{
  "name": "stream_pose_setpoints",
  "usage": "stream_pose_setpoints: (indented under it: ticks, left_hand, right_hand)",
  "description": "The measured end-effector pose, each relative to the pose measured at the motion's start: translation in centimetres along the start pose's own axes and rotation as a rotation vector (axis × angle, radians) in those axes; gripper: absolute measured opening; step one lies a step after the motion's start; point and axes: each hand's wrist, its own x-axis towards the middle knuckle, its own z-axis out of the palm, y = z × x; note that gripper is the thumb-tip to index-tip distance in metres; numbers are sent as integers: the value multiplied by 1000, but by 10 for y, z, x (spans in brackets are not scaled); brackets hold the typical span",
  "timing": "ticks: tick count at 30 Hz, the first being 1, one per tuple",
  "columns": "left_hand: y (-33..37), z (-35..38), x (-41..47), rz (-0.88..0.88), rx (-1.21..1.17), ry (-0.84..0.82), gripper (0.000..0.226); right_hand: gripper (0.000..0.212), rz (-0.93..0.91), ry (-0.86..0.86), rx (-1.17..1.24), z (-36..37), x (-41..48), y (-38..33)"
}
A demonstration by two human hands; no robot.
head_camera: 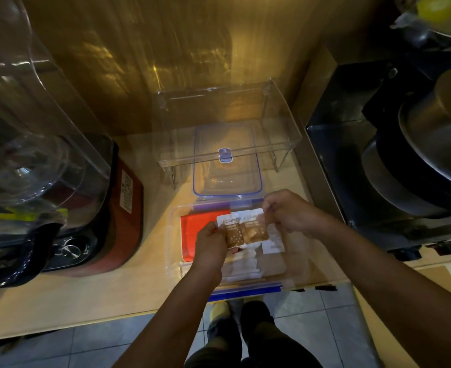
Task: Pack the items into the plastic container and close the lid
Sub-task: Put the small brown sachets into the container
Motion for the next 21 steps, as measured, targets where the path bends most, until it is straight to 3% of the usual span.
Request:
stream_pose_setpoints:
  ticks: [4, 9, 11, 13, 16, 18, 21]
  left_hand:
    - [3, 8, -2, -33, 46, -42, 25]
    - [0, 17, -7, -12, -3, -67, 24]
    - [-2, 17, -8, 9, -15, -22, 12]
    - [-4, 17, -8, 22, -22, 16, 12]
    - [-7, 16, -7, 20, 31, 46, 19]
    - [-9, 15, -7, 15, 63, 51, 21]
    - [-12, 14, -8, 4, 76, 56, 25]
  right_hand:
    - [15, 96, -62, 214, 6, -2, 6]
    - [15, 124, 28, 91, 23, 2, 18]
    - [16, 45, 77, -74, 21, 4, 19]
    - [6, -72, 151, -443, 16, 5, 19]
    - [28, -232, 84, -995, 18, 11, 24]
    - [32, -221, -38, -1162, 26, 18, 30]
    - [34, -150, -68, -1234, 40, 26, 40]
